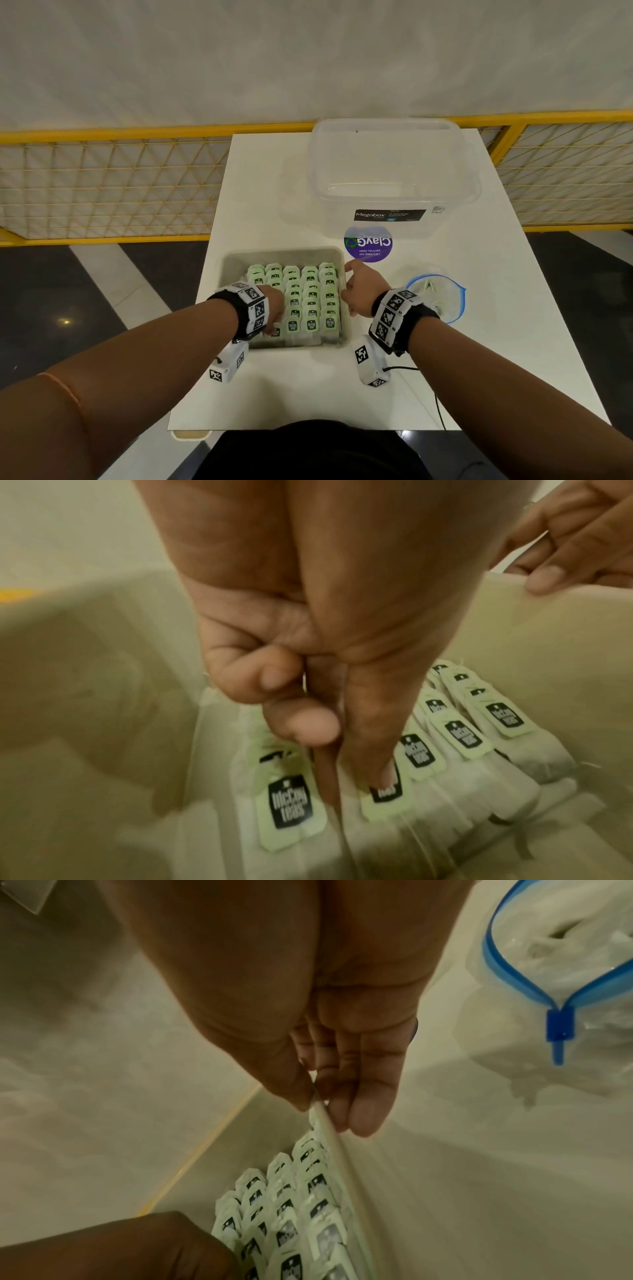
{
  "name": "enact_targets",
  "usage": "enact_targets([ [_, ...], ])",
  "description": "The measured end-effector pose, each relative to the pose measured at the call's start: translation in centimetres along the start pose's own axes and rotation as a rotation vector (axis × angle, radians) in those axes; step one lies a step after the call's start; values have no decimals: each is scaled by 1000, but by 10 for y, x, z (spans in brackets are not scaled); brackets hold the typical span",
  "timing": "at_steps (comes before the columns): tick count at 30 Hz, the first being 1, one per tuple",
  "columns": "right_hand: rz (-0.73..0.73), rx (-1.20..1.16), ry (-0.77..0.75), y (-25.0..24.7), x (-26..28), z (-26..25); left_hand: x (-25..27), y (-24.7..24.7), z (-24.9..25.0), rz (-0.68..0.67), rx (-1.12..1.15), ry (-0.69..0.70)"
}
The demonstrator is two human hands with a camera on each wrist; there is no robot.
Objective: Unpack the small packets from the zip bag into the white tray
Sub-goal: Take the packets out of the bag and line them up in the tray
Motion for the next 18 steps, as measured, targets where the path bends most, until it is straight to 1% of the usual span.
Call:
enact_targets([
  [3,25,-39,-11,-7,1,8,10,-14,2,64,24,-37],
  [6,78,-25,-65,-27,11,23,30,-45,12,197,106,-38],
  [8,120,11,-102,-46,21,37,46,-70,28,327,175,16],
  [10,178,41,-109,-68,31,53,58,-92,53,477,248,102],
  [12,259,86,-96,-91,43,70,62,-112,86,570,351,191],
  [14,303,158,-80,-112,53,89,55,-126,121,612,442,281],
  [16,261,293,-25,-126,58,110,43,-135,156,608,476,357],
  [18,188,414,31,-131,57,131,28,-140,185,589,464,386],
])
Point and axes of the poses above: each hand's wrist, its own x-axis away from the middle knuckle, its own y-axis out of the palm, z = x × y, the point moved 1 cm from there along -x, towards the middle knuckle, and after that the axes turned 15 degrees about -z, right-handed, at the moved point
